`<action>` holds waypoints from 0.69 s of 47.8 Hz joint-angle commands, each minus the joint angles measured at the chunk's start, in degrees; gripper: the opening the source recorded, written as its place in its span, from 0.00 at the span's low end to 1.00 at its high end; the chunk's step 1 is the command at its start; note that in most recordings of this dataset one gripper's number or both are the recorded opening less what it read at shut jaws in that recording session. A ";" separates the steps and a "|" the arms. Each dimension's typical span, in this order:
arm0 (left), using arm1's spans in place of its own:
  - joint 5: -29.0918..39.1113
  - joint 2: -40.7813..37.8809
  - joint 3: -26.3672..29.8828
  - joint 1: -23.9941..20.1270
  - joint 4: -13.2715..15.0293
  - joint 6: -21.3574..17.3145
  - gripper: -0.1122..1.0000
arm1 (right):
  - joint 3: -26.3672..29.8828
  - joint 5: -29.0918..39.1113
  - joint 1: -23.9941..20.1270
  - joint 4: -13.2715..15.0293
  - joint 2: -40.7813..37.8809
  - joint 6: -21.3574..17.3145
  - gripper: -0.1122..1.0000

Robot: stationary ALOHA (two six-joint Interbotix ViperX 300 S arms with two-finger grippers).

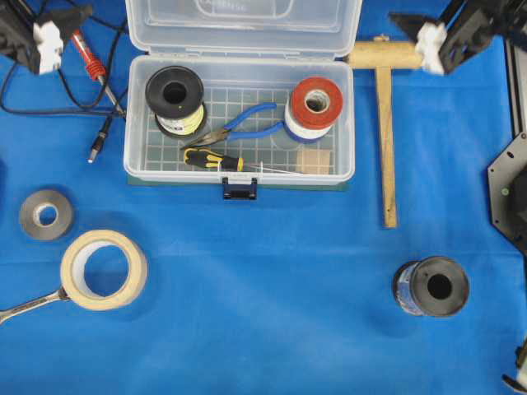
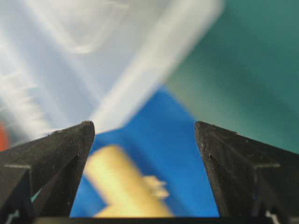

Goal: Open the tool box with both arms.

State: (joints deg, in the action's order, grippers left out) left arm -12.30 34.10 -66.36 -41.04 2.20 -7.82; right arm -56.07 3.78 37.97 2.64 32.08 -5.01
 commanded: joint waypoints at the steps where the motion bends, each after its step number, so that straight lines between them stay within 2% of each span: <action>1: 0.44 2.81 -0.44 4.75 0.00 0.09 0.91 | 0.00 0.62 -3.69 -0.35 1.41 -0.09 0.87; 16: 7.12 13.10 -2.90 23.20 0.00 0.09 0.91 | -1.49 5.98 -21.53 -0.62 4.75 -0.09 0.87; 24: 10.63 16.08 -3.08 32.34 0.00 0.09 0.91 | -1.58 8.00 -30.15 -1.05 4.39 -0.26 0.87; 28: 11.34 16.17 -3.16 35.68 0.00 0.00 0.91 | -1.67 8.53 -33.40 -1.85 4.22 -0.35 0.87; 33: 11.51 15.91 -3.25 37.27 0.09 0.09 0.91 | -1.58 9.23 -34.89 -2.29 4.13 -0.35 0.87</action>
State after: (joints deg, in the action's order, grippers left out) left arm -0.70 50.36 -70.14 -4.75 2.20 -7.82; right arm -58.27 12.74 3.87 0.70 36.12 -5.19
